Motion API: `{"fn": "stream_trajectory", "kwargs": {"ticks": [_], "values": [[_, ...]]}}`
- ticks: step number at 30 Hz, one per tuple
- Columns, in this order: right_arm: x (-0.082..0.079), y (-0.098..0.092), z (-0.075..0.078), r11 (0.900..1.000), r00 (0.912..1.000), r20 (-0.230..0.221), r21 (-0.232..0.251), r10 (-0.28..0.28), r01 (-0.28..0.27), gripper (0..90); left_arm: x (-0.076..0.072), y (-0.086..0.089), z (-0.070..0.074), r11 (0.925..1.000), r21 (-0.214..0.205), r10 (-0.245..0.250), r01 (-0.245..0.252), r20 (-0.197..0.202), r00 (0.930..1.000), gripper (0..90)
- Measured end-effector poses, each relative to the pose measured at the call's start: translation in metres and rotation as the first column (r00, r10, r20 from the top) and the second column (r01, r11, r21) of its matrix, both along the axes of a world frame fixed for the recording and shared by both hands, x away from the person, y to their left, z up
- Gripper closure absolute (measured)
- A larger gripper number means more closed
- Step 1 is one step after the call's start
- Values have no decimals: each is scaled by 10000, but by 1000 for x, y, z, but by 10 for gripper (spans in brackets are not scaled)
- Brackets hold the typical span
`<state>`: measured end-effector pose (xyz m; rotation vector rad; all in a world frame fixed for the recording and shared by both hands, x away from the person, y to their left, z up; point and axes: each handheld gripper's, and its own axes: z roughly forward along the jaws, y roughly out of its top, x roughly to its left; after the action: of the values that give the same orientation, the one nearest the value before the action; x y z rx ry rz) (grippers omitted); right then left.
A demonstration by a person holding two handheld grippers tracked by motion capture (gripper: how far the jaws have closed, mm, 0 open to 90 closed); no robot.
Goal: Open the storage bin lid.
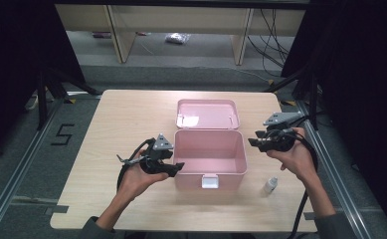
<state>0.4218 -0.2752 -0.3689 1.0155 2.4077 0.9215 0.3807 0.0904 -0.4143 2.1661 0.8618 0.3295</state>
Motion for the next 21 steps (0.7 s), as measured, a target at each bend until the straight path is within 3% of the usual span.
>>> {"fn": "stream_trajectory", "kwargs": {"ticks": [2, 3, 6, 12, 15, 17, 21], "values": [[-8, 1, -2, 9995, 9982, -533, -163, -288, 279, 538, 0, 0, 0, 10000, 5, -9, 9, -5, 10000, 437], [-9, -1, -2, 9994, 9977, -669, -313, -139, 118, 526, 0, 0, 0, 10000, 22, -7, 7, 3, 10000, 438], [-15, -3, -7, 9994, 9965, -827, -343, -122, 94, 495, 0, 0, 0, 10000, 27, -5, 5, -6, 10000, 439], [-23, -10, -14, 9936, 9944, -1060, -1116, 38, -156, 455, 0, 0, 0, 10000, 28, -5, 5, -14, 10000, 440], [-27, -13, -19, 9930, 9926, -1215, -1168, 58, -201, 441, 0, 0, 0, 10000, 33, -6, 6, -13, 10000, 439], [-32, -12, -22, 9934, 9873, -1583, -1149, -162, -21, 436, 0, 0, 0, 10000, 30, -2, 2, -16, 10000, 440], [-35, -14, -25, 9891, 9852, -1716, -1456, -49, -204, 435, 0, 0, 0, 10000, 39, -11, 11, -13, 10000, 440]]}}
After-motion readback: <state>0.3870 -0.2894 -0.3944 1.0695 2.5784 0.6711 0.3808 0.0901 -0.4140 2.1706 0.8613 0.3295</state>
